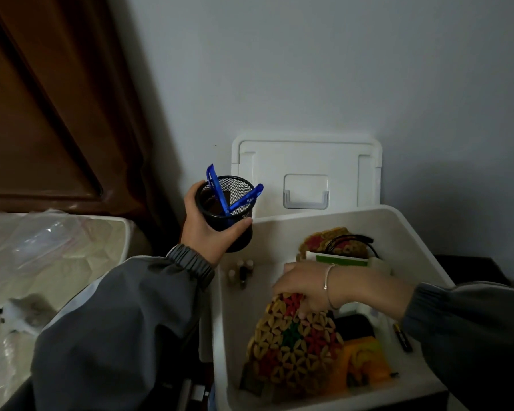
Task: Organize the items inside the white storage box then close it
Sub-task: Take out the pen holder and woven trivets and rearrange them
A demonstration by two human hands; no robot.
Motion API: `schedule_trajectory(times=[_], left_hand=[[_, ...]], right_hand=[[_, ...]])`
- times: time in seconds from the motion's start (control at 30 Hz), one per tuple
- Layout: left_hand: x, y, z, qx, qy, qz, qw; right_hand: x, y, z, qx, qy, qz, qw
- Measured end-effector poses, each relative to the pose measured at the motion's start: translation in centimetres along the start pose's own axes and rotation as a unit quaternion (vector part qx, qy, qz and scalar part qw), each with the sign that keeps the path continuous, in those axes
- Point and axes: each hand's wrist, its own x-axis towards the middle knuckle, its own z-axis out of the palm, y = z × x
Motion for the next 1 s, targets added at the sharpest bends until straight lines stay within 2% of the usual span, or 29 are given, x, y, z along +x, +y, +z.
schedule_trajectory(times=[0.2, 0.37, 0.57, 0.7, 0.83, 1.0], left_hand=[[-1.5, 1.5, 1.5, 0.003, -0.062, -0.015, 0.998], [-3.2, 1.6, 3.9, 0.093, -0.102, -0.035, 0.990], [-3.9, 0.4, 7.0, 0.090, -0.179, -0.171, 0.965], [-3.5, -0.5, 8.5, 0.142, -0.193, -0.218, 0.946], [-3.6, -1.3, 9.6, 0.223, -0.178, -0.194, 0.938], [-4.1, -2.2, 10.5, 0.244, -0.166, -0.165, 0.941]], right_hand=[[-3.9, -0.1, 1.0, 0.009, 0.049, -0.001, 0.999], [-6.4, 0.4, 1.8, 0.028, 0.077, 0.016, 0.996], [-7.7, 0.9, 2.9, 0.070, 0.120, 0.031, 0.990], [-8.0, 1.1, 3.5, 0.088, 0.147, 0.033, 0.985], [-8.4, 1.3, 3.9, 0.099, 0.165, 0.031, 0.981], [-8.3, 1.5, 4.3, 0.108, 0.185, 0.027, 0.976]])
